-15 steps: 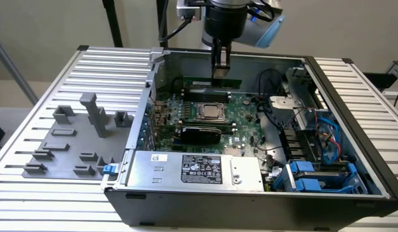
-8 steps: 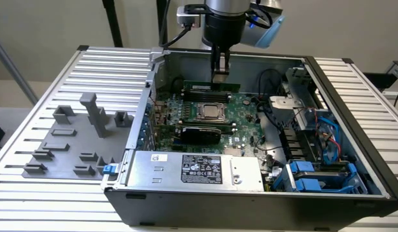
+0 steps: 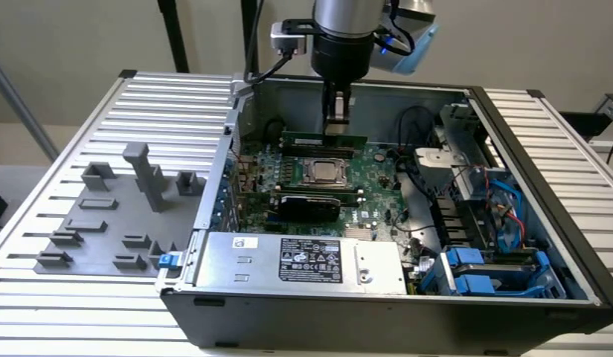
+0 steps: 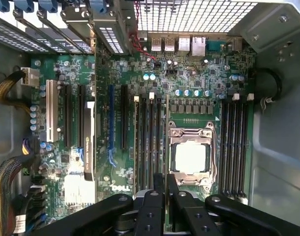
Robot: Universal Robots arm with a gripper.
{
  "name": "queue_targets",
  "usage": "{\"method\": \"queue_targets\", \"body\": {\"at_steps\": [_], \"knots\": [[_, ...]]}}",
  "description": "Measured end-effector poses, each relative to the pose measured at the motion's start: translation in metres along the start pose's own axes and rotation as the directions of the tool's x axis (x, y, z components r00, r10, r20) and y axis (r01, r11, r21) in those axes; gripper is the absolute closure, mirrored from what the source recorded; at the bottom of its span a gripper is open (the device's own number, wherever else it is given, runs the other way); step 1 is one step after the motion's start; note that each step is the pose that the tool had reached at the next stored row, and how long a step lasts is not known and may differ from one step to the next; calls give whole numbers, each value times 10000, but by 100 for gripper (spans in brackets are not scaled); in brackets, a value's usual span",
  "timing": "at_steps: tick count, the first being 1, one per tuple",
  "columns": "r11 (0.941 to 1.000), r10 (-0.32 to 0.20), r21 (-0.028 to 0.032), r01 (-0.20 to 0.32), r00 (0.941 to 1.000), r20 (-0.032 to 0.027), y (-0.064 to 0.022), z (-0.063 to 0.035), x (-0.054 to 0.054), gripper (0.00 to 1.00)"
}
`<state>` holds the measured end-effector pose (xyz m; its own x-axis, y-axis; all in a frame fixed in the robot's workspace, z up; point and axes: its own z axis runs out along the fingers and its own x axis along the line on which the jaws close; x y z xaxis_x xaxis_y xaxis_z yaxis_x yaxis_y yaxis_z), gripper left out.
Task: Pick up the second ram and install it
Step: 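Insert the second ram into the second slot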
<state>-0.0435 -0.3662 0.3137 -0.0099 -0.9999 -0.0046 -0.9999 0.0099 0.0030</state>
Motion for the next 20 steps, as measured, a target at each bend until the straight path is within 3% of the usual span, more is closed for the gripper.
{"method": "queue_targets", "body": {"at_steps": [20], "knots": [[10000,1,0,-1,10000,0,6,364,20,86]]}}
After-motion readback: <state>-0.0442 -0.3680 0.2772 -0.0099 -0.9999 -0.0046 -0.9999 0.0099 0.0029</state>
